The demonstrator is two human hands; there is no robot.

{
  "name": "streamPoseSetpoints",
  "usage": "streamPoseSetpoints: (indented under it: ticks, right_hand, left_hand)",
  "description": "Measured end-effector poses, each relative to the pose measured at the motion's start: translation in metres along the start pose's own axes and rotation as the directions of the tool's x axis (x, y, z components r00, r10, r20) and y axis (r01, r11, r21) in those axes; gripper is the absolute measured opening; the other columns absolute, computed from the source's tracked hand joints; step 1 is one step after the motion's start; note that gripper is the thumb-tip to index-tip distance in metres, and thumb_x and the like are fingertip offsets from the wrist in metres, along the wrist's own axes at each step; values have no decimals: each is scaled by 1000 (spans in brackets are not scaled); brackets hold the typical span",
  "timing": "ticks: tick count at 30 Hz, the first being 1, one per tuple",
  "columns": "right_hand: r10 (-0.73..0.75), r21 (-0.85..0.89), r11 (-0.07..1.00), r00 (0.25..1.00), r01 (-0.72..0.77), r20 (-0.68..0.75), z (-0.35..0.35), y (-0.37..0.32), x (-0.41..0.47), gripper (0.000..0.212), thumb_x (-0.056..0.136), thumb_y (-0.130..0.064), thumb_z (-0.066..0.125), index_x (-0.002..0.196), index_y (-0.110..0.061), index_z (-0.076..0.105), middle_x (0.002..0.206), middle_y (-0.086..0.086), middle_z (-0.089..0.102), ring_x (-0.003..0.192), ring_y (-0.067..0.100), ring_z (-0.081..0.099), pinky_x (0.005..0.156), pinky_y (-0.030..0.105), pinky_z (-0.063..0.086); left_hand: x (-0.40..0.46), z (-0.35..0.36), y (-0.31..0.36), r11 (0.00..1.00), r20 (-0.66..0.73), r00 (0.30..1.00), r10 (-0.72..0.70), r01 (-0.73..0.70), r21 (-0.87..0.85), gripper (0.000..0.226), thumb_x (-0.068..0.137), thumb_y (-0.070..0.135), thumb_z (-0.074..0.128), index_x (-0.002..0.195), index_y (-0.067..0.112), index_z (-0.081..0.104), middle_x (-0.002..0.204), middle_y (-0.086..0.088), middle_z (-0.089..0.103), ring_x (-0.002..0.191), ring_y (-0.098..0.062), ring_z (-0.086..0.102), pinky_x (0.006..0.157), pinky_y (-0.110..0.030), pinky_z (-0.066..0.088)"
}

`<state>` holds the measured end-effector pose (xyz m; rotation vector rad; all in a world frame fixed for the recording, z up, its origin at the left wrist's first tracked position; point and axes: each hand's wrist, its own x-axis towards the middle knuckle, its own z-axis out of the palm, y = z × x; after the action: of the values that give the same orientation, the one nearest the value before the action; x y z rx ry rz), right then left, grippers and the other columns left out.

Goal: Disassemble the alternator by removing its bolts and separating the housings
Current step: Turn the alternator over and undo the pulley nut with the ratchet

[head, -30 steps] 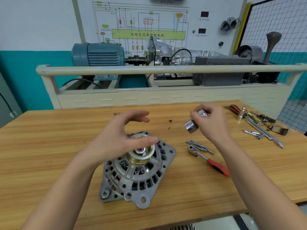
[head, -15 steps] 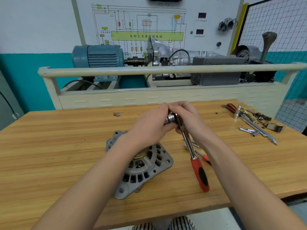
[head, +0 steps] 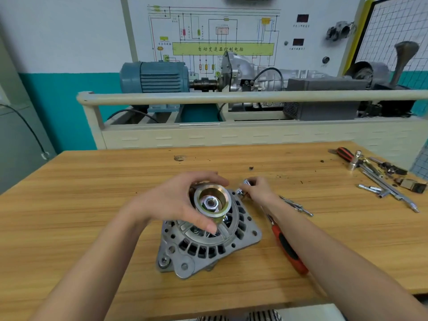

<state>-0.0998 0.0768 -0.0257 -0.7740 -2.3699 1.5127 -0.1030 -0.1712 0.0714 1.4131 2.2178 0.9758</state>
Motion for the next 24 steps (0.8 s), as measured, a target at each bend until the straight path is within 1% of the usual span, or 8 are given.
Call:
streamPoseSetpoints:
  ticks: [5, 9, 12, 14, 15, 17, 20, 24]
  right_hand:
    - [-40, -251, 968, 996, 20, -77, 5, 9, 4, 38, 98, -34, 52, 125, -8, 58, 129, 12, 58, 126, 29, 48, 108, 47, 36]
    - [-78, -378, 925, 991, 32, -107, 6, 6, -8, 38, 101, -29, 45, 132, -8, 55, 132, 10, 58, 123, 26, 51, 105, 41, 41]
    - [-243, -216, 954, 958, 208, -151, -1, -25, -34, 33, 97, -24, 55, 127, -12, 59, 129, 3, 60, 116, 20, 56, 101, 33, 44]
    - [-444, 36, 889, 880, 456, -171, -11, -53, -69, 14, 89, -25, 66, 103, -23, 69, 109, -7, 67, 106, 14, 59, 96, 35, 48]
    - [-574, 91, 804, 807, 588, -137, -19, -65, -88, 6, 83, -30, 71, 89, -30, 71, 99, -12, 68, 100, 11, 59, 93, 32, 48]
    - [-744, -4, 664, 661, 748, 99, -30, -84, -121, 7, 73, -46, 74, 74, -40, 71, 94, -18, 63, 102, 5, 51, 89, 17, 38]
    - [-644, -317, 570, 652, 758, 399, -32, -102, -139, 12, 70, -47, 76, 79, -39, 74, 105, -19, 53, 111, 1, 34, 92, 14, 30]
    - [-599, -624, 275, 638, 732, 485, -22, -116, -137, 28, 76, -47, 74, 100, -32, 75, 112, -13, 48, 113, 9, 28, 93, 28, 31]
  left_hand:
    - [-7, 18, -4, 992, -156, 984, 91, -76, 98, 78, 57, 29, 93, 124, 26, 55, 114, 27, 58, 112, 13, 48, 114, -50, 26]
    - [-8, 23, -3, 995, -229, 970, 88, -76, 59, 69, 56, 29, 93, 116, 20, 60, 109, 17, 63, 106, 1, 56, 108, -46, 35]
    - [-7, 23, -3, 995, -246, 964, 98, -96, 20, 63, 55, 25, 94, 110, 17, 63, 102, 10, 68, 97, -4, 62, 92, -35, 48]
    - [-7, 25, -4, 994, -257, 961, 103, -106, 3, 61, 54, 23, 94, 107, 16, 65, 99, 7, 69, 93, -6, 64, 85, -30, 51]
    - [-7, 25, -4, 994, -266, 958, 106, -109, 1, 60, 54, 23, 94, 106, 15, 65, 97, 6, 70, 91, -6, 64, 83, -28, 51]
    - [-7, 26, -4, 994, -278, 955, 105, -106, 9, 60, 54, 24, 95, 106, 17, 65, 96, 6, 70, 88, -7, 65, 80, -27, 51]
    - [-7, 26, -4, 995, -278, 956, 96, -101, -5, 56, 53, 22, 95, 102, 21, 66, 91, 5, 71, 83, -6, 65, 75, -22, 51]
    - [-6, 27, -5, 996, -290, 954, 72, -84, -27, 52, 53, 19, 95, 95, 20, 65, 86, 1, 70, 77, -11, 65, 69, -24, 51]
